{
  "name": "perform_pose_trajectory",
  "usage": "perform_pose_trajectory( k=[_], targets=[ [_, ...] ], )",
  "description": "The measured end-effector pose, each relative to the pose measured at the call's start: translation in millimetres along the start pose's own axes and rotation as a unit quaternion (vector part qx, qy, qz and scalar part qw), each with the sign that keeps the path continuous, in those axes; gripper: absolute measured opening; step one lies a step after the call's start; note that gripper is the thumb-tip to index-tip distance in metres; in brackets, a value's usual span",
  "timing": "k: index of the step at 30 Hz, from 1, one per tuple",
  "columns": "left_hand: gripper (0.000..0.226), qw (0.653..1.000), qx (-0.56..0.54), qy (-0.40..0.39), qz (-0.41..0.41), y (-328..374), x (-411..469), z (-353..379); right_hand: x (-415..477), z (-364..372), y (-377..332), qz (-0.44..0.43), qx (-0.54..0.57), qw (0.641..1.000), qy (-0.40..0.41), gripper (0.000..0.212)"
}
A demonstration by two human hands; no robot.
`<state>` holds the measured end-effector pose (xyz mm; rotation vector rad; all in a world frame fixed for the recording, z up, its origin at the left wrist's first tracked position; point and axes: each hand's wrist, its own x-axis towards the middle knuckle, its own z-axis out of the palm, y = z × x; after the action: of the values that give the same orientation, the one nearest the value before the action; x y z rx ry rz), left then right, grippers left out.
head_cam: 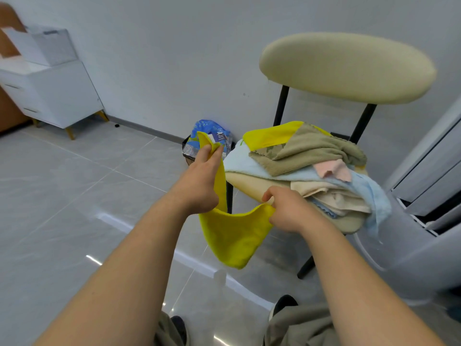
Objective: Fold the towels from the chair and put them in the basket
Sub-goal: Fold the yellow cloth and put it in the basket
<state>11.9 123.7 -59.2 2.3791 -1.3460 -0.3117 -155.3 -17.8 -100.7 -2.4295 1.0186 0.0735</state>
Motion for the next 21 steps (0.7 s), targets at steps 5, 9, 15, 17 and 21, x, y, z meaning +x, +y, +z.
perform_pose_trajectory(
  k=[5,9,15,17,21],
  targets=[
    [0.105,1.000,0.017,-0.010,0.022,-1,1,2,1,-8,-5,-0.071,0.009,0.991,0.114,0.028],
    [0.100,0.999,0.032,-0.017,0.031,2,2,4,0,-12,-10,-0.138,0.061,0.967,0.203,0.016],
    [0.093,0.994,0.081,-0.023,0.064,5,5,9,-7,-16,-21,-0.173,0.276,0.912,0.248,0.022],
    [0.086,0.990,0.112,-0.018,0.085,6,5,11,-9,-17,-25,-0.175,0.332,0.896,0.236,0.021],
    [0.074,0.979,0.161,-0.019,0.124,11,4,17,-12,-16,-30,-0.186,0.354,0.884,0.243,0.020]
  ],
)
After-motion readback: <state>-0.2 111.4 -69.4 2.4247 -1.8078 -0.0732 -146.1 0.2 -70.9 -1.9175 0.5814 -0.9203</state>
